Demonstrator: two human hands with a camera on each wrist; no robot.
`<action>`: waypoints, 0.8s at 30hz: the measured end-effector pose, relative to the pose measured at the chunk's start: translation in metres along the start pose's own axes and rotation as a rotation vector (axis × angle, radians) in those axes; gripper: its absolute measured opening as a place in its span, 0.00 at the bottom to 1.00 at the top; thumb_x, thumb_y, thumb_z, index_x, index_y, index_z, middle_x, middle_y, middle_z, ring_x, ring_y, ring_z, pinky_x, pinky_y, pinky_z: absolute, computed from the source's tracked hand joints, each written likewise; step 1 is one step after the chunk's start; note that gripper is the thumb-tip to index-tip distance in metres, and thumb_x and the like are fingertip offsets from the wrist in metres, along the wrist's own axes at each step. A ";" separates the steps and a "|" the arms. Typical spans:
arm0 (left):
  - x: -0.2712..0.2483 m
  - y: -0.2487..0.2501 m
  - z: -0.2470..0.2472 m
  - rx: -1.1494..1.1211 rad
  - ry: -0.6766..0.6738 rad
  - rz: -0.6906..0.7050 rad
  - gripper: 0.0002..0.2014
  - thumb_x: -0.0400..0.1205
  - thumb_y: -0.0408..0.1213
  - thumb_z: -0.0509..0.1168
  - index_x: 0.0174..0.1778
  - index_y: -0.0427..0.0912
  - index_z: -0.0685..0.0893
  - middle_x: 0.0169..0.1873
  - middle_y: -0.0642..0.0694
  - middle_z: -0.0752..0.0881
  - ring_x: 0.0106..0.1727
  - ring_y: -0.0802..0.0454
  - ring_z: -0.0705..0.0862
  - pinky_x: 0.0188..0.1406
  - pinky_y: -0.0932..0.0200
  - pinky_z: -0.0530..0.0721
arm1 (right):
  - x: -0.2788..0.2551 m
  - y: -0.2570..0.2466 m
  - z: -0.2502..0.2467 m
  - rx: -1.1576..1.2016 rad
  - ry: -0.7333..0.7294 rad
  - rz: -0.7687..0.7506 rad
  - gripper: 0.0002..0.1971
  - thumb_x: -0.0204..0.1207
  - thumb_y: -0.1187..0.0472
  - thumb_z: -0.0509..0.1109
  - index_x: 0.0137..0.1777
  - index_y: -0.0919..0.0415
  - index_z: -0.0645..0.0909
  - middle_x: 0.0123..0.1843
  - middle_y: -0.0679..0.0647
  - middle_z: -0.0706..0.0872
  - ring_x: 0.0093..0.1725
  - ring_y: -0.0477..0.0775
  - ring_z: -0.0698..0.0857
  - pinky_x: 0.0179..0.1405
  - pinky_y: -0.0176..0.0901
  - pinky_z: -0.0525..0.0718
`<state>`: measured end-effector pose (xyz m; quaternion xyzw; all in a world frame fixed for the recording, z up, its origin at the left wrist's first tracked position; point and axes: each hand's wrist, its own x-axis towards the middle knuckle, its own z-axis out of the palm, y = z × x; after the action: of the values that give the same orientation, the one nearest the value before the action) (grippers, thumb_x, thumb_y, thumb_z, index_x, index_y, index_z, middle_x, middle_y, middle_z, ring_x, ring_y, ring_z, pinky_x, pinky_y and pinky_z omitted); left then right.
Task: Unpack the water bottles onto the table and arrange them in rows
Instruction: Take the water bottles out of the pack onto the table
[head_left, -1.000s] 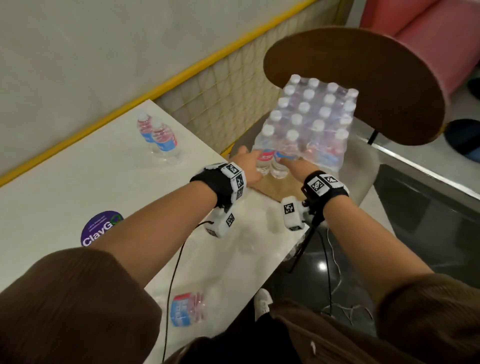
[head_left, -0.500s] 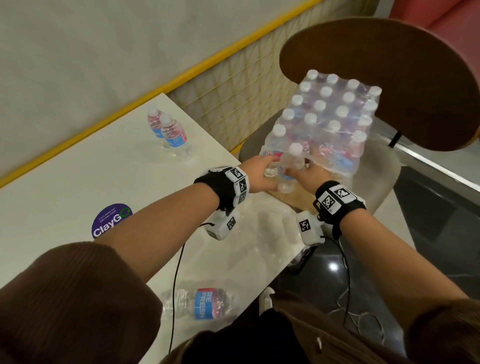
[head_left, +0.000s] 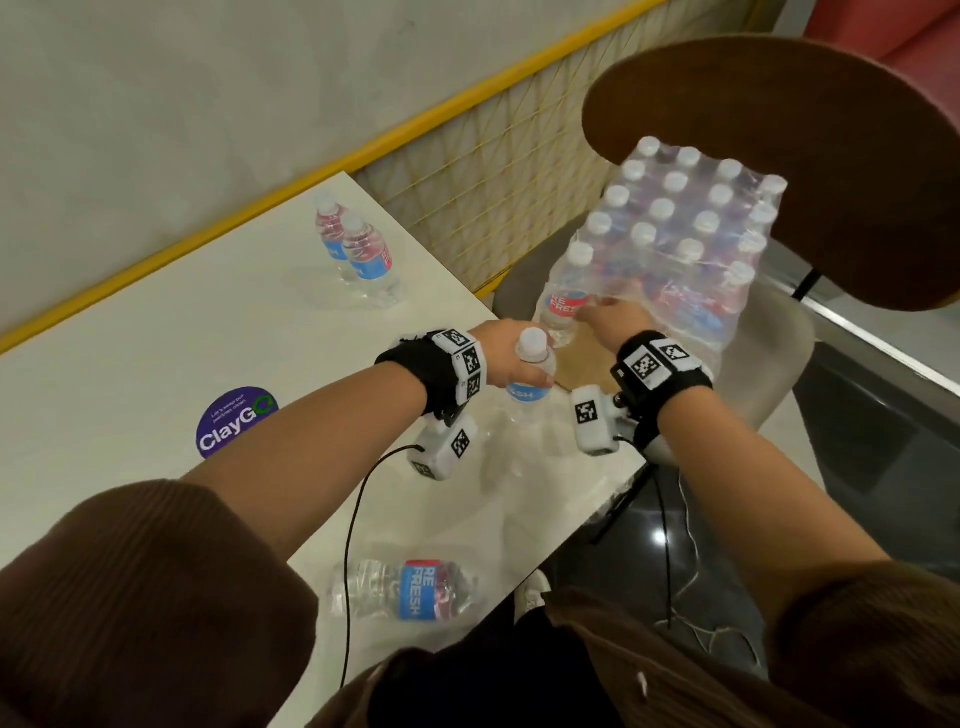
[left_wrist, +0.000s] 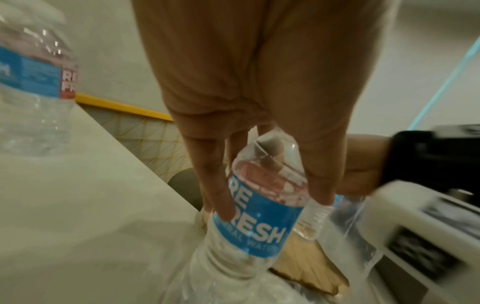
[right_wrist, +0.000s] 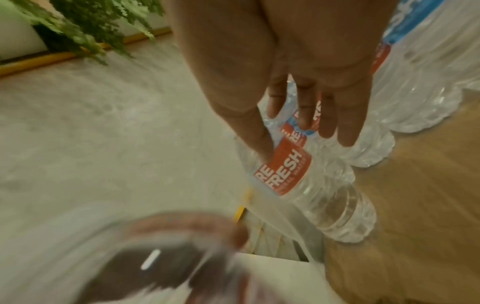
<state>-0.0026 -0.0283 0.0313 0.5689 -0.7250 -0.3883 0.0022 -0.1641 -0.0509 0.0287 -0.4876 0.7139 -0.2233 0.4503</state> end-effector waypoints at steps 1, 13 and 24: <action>-0.007 -0.003 -0.001 0.070 -0.012 -0.011 0.25 0.72 0.48 0.75 0.63 0.44 0.81 0.56 0.45 0.85 0.59 0.44 0.84 0.57 0.52 0.84 | -0.002 -0.006 -0.001 0.048 -0.011 0.068 0.21 0.76 0.52 0.71 0.68 0.56 0.76 0.66 0.58 0.80 0.66 0.63 0.78 0.61 0.53 0.77; -0.135 -0.112 -0.029 0.043 0.028 -0.358 0.26 0.71 0.39 0.76 0.65 0.44 0.78 0.57 0.45 0.81 0.51 0.44 0.82 0.46 0.52 0.83 | 0.001 0.003 0.009 -0.067 0.020 -0.081 0.32 0.70 0.48 0.75 0.73 0.57 0.73 0.63 0.55 0.81 0.59 0.59 0.80 0.54 0.53 0.80; -0.169 -0.145 -0.023 -0.031 0.204 -0.367 0.33 0.73 0.47 0.74 0.73 0.47 0.70 0.70 0.45 0.76 0.69 0.45 0.76 0.64 0.54 0.75 | -0.089 -0.008 0.089 -0.173 -0.540 -0.478 0.23 0.64 0.70 0.80 0.53 0.49 0.77 0.53 0.53 0.81 0.51 0.58 0.82 0.49 0.62 0.86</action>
<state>0.1866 0.0911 0.0401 0.7276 -0.5992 -0.3337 0.0135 -0.0731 0.0365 0.0292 -0.7181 0.4517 -0.1244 0.5146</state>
